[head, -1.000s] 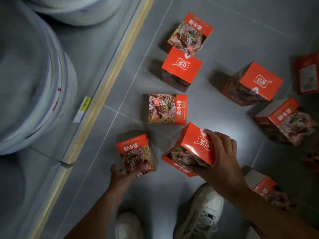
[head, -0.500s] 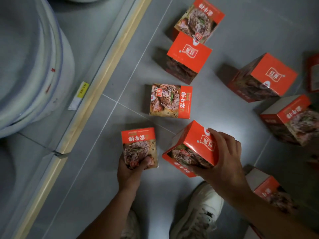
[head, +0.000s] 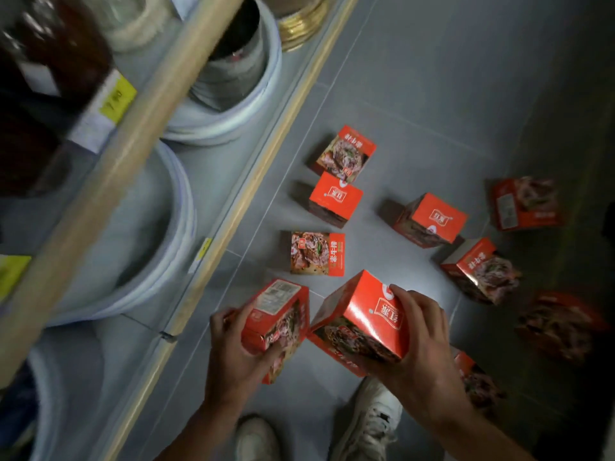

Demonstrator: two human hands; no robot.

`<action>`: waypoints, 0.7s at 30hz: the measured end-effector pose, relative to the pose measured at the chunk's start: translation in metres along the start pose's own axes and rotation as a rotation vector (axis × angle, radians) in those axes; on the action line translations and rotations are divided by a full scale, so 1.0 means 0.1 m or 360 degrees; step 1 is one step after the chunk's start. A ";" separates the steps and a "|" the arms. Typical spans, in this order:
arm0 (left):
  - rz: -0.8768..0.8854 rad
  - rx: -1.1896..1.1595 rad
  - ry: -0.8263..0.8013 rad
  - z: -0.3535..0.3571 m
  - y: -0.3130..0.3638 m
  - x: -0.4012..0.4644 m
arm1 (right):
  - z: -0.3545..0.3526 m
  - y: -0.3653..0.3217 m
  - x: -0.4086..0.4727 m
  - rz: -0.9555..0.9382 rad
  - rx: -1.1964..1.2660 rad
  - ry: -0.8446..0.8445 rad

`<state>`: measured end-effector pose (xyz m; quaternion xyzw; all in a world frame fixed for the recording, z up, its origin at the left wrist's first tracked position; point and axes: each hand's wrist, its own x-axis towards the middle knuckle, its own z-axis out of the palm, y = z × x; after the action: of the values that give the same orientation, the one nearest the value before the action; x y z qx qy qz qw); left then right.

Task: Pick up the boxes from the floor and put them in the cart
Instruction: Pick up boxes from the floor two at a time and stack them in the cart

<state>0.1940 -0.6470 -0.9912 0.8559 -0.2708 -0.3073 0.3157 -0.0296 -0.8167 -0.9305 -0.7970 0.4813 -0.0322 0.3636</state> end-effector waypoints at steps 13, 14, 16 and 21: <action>0.0643 0.0082 0.0014 -2.22 2.54 -0.68 | -2.39 -1.82 -0.76 -0.0021 -0.0079 0.0322; 0.0690 0.0075 0.0028 -2.37 2.73 -0.73 | -2.58 -1.95 -0.82 -0.0018 -0.0065 0.0372; 0.0778 0.0043 0.0063 -2.66 3.12 -0.88 | -2.96 -2.22 -0.98 -0.0007 -0.0047 0.0438; 0.0937 0.0034 0.0170 -3.30 3.90 -1.33 | -3.72 -2.82 -1.41 -0.0060 -0.0042 0.0648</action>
<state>0.2309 -0.6909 -0.4663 0.7589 -0.4934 -0.1541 0.3962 -0.0446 -0.8324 -0.4428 -0.7877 0.5301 -0.1931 0.2476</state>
